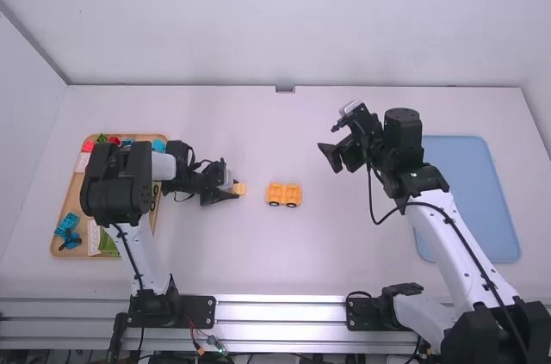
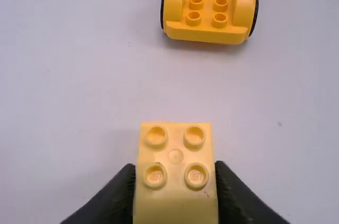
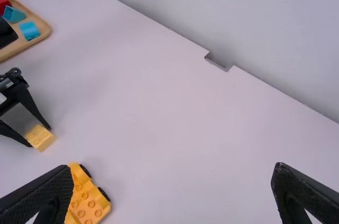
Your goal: Assemble lego blocks to make yellow taxi
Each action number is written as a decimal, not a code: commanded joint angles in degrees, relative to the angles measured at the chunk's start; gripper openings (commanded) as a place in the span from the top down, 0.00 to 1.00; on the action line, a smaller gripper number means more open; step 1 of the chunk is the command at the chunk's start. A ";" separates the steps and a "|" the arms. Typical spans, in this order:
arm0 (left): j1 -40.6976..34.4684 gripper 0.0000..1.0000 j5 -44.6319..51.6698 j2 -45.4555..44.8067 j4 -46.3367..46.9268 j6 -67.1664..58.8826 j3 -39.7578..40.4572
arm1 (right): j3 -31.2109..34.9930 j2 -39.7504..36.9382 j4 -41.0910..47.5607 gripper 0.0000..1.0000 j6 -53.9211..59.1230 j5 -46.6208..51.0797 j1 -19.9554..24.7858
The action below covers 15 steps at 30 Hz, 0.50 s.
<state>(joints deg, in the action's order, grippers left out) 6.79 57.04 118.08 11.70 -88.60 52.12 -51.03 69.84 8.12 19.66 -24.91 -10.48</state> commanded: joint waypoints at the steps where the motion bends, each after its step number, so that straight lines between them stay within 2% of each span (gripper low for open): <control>1: -0.17 0.68 1.05 1.05 -1.31 -0.70 -2.40 | 0.92 0.09 -0.66 0.02 0.11 -2.01 -0.09; 2: -0.11 0.74 1.01 1.05 -2.14 -0.09 -2.75 | 1.03 0.09 -0.63 0.01 0.44 -2.32 -0.07; 3: 0.20 0.85 0.94 1.03 -3.78 2.01 -3.19 | 1.31 0.09 -0.57 0.02 1.40 -2.34 -0.07; 4: 0.33 0.86 1.01 1.03 -5.09 3.61 -3.50 | 1.66 0.09 -0.66 0.01 1.73 -2.27 -0.07; 9: 0.24 0.86 2.12 -0.59 -6.43 6.43 -3.82 | 6.36 0.20 -6.45 0.02 1.81 -2.34 -0.09; 11: 0.26 0.85 4.68 -2.95 -5.70 7.43 -3.74 | 10.56 1.33 -12.41 0.02 1.20 -2.56 -0.09; 12: -0.31 0.84 5.62 -4.52 -5.46 7.48 -3.85 | 13.31 2.75 -16.48 0.01 2.12 -4.50 -0.07; 15: -1.36 0.82 5.33 -7.34 -4.81 8.15 -4.15 | 16.92 5.33 -21.42 0.01 7.54 -11.30 -0.07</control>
<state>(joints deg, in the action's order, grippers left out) 6.31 60.03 114.28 6.61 -81.87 48.40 -36.58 73.30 -12.78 23.62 -30.55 -10.48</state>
